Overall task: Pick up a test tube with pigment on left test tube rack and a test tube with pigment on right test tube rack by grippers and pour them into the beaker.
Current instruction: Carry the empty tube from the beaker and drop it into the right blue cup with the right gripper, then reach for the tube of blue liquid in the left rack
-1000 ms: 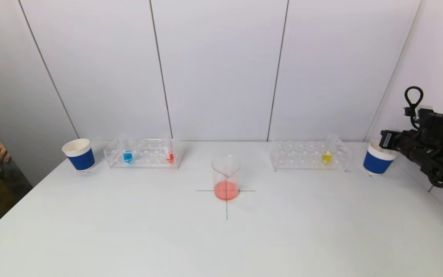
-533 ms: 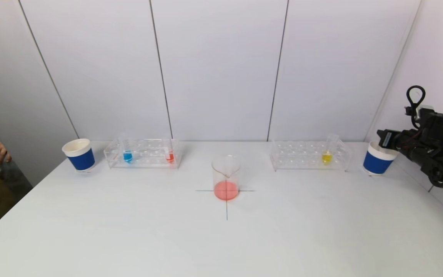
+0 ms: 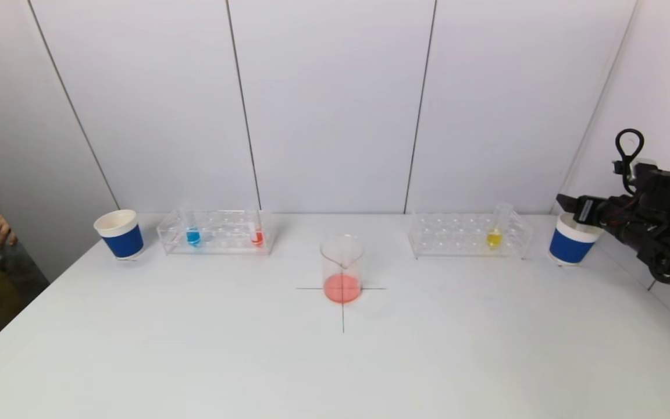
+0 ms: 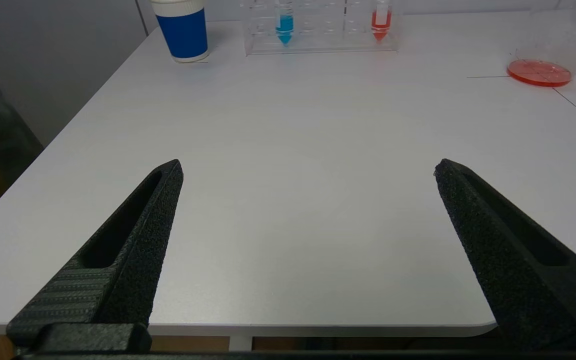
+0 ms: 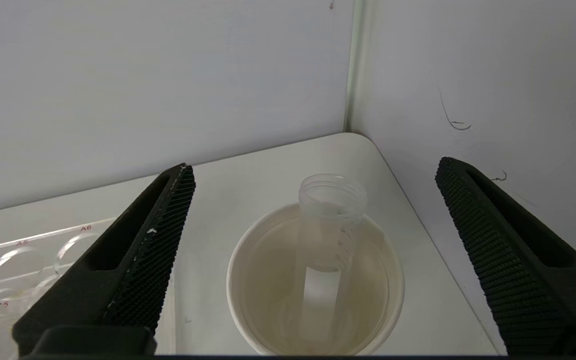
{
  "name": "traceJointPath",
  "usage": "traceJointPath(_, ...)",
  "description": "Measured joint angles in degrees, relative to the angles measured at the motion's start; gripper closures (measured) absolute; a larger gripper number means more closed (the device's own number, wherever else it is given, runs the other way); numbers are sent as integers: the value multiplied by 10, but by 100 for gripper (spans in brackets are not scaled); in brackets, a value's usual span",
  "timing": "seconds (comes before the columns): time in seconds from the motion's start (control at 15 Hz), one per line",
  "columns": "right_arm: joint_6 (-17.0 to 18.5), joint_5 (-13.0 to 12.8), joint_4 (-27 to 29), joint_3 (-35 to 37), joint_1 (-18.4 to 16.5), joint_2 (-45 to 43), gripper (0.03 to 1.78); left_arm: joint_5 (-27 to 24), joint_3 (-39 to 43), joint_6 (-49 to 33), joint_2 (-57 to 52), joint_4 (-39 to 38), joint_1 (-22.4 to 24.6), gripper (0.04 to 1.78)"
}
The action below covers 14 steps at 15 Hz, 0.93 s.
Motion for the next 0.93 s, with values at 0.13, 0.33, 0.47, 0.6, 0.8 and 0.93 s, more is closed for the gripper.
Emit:
traceJointPath(0.13, 0, 0, 0, 1, 0, -2, 4, 0, 0, 0, 0, 0, 0, 6)
traceJointPath(0.33, -1, 0, 0, 11, 0, -16, 4, 0, 0, 0, 0, 0, 0, 6)
traceJointPath(0.47, -1, 2, 1, 25, 1, -40, 4, 0, 0, 0, 0, 0, 0, 6)
traceJointPath(0.6, -2, 11, 5, 43, 3, -75, 4, 0, 0, 0, 0, 0, 0, 6)
traceJointPath(0.8, -4, 27, 9, 81, 6, -146, 4, 0, 0, 0, 0, 0, 0, 6)
traceJointPath(0.93, -5, 39, 19, 106, 7, -199, 4, 0, 0, 0, 0, 0, 0, 6)
